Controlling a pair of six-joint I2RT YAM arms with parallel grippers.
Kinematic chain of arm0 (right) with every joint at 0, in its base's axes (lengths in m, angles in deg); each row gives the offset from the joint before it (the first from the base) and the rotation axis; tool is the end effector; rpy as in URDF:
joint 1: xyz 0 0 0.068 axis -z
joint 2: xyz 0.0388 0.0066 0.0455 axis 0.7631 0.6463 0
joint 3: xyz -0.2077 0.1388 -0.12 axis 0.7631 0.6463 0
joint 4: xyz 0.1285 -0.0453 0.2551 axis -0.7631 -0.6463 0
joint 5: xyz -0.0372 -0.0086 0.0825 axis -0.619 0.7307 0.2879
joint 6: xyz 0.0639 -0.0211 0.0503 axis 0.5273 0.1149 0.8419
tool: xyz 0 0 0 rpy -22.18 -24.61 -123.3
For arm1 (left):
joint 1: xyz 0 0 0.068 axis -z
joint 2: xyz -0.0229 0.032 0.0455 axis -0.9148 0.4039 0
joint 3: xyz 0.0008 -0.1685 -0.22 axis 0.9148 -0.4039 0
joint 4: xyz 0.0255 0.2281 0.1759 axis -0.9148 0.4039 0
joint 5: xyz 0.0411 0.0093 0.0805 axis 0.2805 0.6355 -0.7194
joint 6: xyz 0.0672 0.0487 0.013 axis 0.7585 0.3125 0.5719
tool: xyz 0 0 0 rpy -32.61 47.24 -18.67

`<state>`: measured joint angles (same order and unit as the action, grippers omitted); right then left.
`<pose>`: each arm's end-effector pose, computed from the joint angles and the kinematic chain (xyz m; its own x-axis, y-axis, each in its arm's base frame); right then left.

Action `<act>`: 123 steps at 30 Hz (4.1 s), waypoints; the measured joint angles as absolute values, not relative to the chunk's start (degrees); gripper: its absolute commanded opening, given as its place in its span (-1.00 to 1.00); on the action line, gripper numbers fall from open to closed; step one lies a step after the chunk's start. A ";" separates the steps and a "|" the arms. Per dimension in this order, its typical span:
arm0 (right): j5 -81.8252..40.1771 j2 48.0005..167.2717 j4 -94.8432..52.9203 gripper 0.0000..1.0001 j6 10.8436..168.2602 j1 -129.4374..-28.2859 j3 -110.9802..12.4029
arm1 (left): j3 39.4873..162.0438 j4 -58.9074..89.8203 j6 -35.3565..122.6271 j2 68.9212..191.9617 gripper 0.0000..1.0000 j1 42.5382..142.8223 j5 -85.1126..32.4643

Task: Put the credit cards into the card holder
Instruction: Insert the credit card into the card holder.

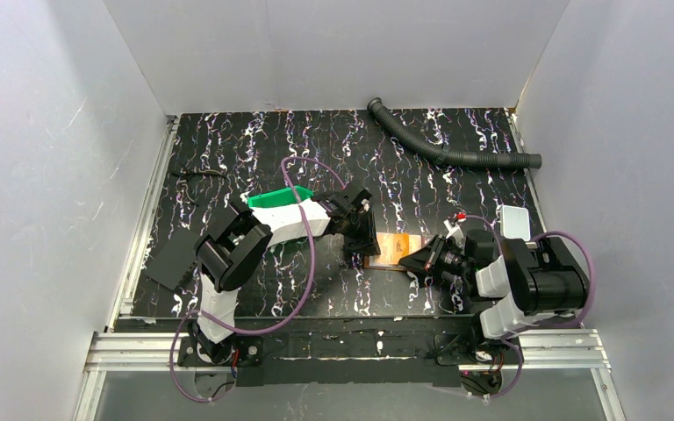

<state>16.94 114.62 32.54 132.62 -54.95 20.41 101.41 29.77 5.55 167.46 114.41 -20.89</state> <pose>0.2121 0.0719 0.0569 -0.8353 0.4630 -0.2965 -0.0680 0.4481 0.8914 0.2948 -0.3562 0.1186 -0.9656 -0.0307 -0.2583 0.1330 0.7952 -0.5916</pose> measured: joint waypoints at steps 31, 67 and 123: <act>-1.60 99.74 -24.99 0.13 104.76 -55.88 -1.40 | 101.43 29.77 5.80 167.46 -0.51 114.74 -21.07; 9.62 108.81 -6.42 -0.26 112.37 -57.87 0.31 | 101.25 29.63 5.76 167.46 -0.64 114.71 -21.25; -9.28 105.76 -29.32 -0.44 101.83 -54.20 -7.74 | 94.87 31.54 9.63 161.10 0.14 114.29 -17.18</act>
